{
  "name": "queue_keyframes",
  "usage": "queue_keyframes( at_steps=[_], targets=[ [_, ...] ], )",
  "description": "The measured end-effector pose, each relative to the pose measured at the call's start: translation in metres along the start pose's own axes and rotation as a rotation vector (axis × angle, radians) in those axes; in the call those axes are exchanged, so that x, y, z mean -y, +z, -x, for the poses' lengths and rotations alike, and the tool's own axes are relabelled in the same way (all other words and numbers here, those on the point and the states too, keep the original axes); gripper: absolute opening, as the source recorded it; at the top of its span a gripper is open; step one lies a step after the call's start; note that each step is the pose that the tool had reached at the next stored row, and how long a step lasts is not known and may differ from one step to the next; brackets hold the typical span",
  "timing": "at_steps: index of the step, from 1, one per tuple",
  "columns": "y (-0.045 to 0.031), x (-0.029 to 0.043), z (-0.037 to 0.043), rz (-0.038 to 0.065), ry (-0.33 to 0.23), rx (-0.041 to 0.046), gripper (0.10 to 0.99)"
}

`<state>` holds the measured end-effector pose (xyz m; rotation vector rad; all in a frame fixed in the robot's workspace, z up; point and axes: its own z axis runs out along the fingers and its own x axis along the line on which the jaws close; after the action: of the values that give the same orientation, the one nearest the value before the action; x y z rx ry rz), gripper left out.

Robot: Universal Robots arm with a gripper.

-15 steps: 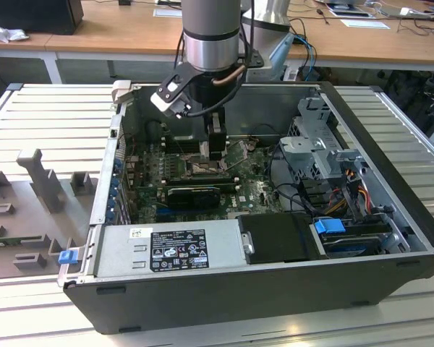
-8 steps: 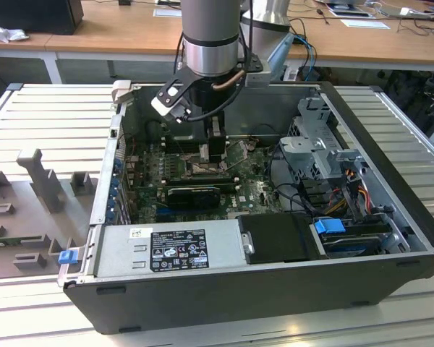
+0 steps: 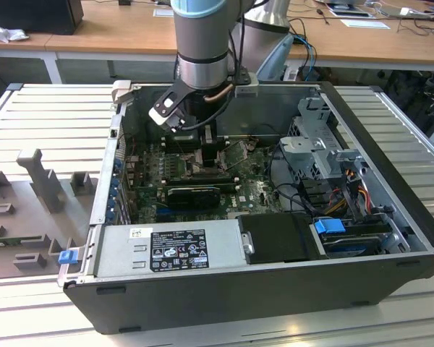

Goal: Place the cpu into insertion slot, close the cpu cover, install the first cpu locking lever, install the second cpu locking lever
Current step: 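Place the cpu into insertion slot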

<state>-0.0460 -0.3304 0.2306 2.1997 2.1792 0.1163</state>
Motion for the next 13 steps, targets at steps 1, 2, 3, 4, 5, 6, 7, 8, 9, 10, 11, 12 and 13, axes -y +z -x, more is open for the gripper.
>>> queue_keyframes(
  at_steps=[1,2,3,4,5,6,7,8,9,10,11,12,13],
  targets=[
    [0.0037,0.0017,-0.002,0.0,0.0,-0.0001,0.529],
    [0.0065,0.0021,-0.0034,0.0,0.0,-0.0001,0.529],
    [0.0104,0.0024,-0.0049,-0.001,0.0,0.0,0.529],
    [0.0143,0.0027,-0.0053,-0.003,-0.001,0.0,0.529],
    [0.0167,0.0029,-0.0053,-0.004,0.0,0.0,0.529],
    [0.0176,0.003,-0.0053,-0.005,0.0,-0.0001,0.529],
    [0.0182,0.0031,-0.0053,-0.006,0.0,0.0,0.529],
    [0.0196,0.0024,-0.0053,-0.008,0.0,0.0,0.529],
    [0.0214,0.0011,-0.0053,-0.01,0.003,0.0003,0.529],
    [0.0223,0.0012,-0.0053,-0.011,0.003,0.0003,0.529],
    [0.0234,0.0012,-0.0055,-0.013,0.005,0.0005,0.529],
    [0.0239,0.0012,-0.0056,-0.013,0.006,0.0006,0.529],
    [0.0245,0.0011,-0.0058,-0.014,0.007,0.0007,0.529]
  ],
)
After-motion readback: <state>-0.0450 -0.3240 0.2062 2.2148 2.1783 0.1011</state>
